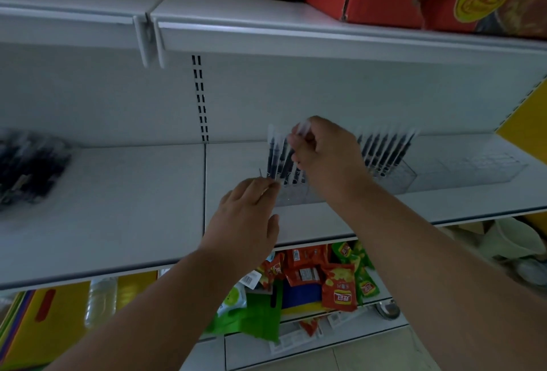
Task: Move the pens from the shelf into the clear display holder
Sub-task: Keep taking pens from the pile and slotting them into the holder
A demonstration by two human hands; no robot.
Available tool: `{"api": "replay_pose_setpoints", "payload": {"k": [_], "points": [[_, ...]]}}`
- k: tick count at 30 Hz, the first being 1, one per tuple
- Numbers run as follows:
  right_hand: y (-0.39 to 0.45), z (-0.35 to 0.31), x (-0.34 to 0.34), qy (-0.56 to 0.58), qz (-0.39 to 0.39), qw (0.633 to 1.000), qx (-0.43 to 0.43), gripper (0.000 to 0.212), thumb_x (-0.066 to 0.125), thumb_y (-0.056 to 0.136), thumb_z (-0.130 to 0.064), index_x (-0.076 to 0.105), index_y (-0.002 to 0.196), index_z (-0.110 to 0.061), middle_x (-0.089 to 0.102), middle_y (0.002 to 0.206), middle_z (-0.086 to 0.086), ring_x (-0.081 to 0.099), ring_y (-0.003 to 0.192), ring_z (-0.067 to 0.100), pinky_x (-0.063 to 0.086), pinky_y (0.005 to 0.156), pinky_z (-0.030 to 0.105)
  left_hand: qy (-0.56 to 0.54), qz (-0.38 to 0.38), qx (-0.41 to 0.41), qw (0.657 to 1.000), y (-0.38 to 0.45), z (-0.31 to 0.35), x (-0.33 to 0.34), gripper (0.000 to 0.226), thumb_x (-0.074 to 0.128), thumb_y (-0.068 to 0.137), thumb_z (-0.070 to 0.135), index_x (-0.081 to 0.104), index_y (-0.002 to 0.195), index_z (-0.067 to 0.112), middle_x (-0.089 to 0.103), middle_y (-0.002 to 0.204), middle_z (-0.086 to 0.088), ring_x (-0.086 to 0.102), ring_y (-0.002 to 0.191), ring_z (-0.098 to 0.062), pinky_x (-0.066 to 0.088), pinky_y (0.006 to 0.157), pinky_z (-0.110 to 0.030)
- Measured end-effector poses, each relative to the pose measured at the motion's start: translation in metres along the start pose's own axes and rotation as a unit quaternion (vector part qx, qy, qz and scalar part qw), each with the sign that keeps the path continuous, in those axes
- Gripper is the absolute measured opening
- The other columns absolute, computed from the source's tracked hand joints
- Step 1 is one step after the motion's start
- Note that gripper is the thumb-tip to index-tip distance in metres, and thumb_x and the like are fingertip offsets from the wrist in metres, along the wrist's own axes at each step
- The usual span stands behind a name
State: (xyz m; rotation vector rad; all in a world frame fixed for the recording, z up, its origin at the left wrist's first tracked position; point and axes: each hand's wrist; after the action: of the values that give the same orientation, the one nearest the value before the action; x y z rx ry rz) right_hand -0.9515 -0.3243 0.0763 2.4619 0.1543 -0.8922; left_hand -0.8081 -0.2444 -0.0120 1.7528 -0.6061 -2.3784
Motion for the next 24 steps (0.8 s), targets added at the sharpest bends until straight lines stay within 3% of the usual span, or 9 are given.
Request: {"api": "replay_pose_setpoints", "payload": {"k": [3,8,12,18,24], "points": [[0.0,0.002,0.009,-0.052,-0.04,0.998,0.01,0.021,0.055,0.099,-0.026,0.057,0.083,-0.012,0.067,0.083,0.001,0.067,0.075,0.016,0.057,0.072,0.039,0.001,0.01,0.011,1.0,0.003,-0.001,0.001,0.051,0.062,0.084,0.023,0.057,0.133,0.01,0.057,0.131,-0.002,0.049,0.122,-0.02,0.042,0.101,-0.037],[-0.004,0.01,0.024,-0.103,-0.031,0.994,0.018,0.026,0.056,0.099,-0.023,0.048,0.076,-0.014,0.059,0.073,0.006,0.061,0.072,0.022,0.044,0.061,0.031,-0.008,0.004,0.025,1.0,0.005,-0.004,-0.001,0.05,0.058,0.083,0.019,0.058,0.132,0.011,0.058,0.128,-0.003,0.051,0.12,-0.02,0.045,0.1,-0.038],[-0.005,0.01,0.028,-0.116,-0.013,0.993,0.026,0.025,0.057,0.098,-0.024,0.049,0.077,-0.013,0.05,0.068,-0.001,0.049,0.063,0.015,0.033,0.056,0.029,-0.006,0.005,0.023,1.0,0.004,-0.005,-0.002,0.051,0.059,0.081,0.017,0.058,0.132,0.011,0.059,0.128,-0.002,0.051,0.119,-0.02,0.044,0.1,-0.036],[-0.015,0.015,0.023,-0.1,0.01,0.994,0.03,0.023,0.064,0.093,-0.035,0.052,0.089,-0.016,0.059,0.081,0.0,0.056,0.073,0.015,0.044,0.063,0.029,-0.002,0.005,0.006,1.0,0.003,-0.002,-0.002,0.052,0.064,0.08,0.016,0.06,0.131,0.011,0.06,0.126,-0.002,0.052,0.118,-0.02,0.044,0.099,-0.036],[-0.028,0.011,0.0,-0.072,0.022,0.996,-0.047,0.019,0.066,0.092,-0.03,0.057,0.1,-0.015,0.057,0.088,-0.003,0.054,0.073,0.01,0.05,0.065,0.03,-0.012,0.003,-0.029,1.0,0.001,0.004,-0.004,0.052,0.061,0.087,0.023,0.053,0.137,0.012,0.054,0.135,-0.002,0.049,0.126,-0.021,0.037,0.104,-0.035]]}}
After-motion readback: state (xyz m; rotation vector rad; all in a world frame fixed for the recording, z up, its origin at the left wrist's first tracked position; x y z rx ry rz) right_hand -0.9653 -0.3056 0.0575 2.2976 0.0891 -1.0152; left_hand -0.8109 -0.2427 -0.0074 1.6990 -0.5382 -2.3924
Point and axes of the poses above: each hand's wrist, its own y-axis towards the middle knuckle, its own x-axis out of the palm, z = x × y
